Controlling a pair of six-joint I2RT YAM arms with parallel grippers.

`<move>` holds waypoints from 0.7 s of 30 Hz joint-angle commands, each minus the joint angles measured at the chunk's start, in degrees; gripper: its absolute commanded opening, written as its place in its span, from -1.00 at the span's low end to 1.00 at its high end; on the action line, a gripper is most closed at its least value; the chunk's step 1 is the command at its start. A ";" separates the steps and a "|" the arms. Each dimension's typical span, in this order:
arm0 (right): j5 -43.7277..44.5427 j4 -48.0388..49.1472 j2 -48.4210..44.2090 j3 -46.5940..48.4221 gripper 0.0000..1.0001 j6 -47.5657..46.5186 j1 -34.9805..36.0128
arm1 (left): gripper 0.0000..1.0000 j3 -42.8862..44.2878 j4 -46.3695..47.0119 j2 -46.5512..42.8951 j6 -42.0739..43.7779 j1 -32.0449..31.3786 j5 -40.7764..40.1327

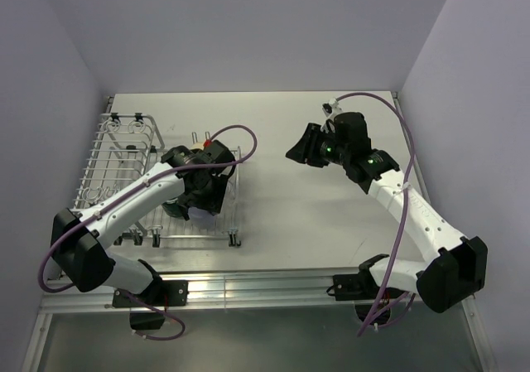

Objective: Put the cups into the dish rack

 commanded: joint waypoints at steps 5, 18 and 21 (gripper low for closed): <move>-0.53 2.05 0.48 -0.59 -0.11 -0.74 -0.42 | -0.60 -0.42 1.23 -0.06 -0.44 -0.35 -1.00; -0.70 2.05 0.66 -0.86 -0.11 -0.82 -0.42 | 0.21 -2.00 2.28 0.29 -0.79 -0.44 -0.74; -0.70 2.23 0.75 -0.86 -0.11 -0.82 -0.50 | 0.35 -2.09 2.46 -0.33 -0.96 -0.52 -1.18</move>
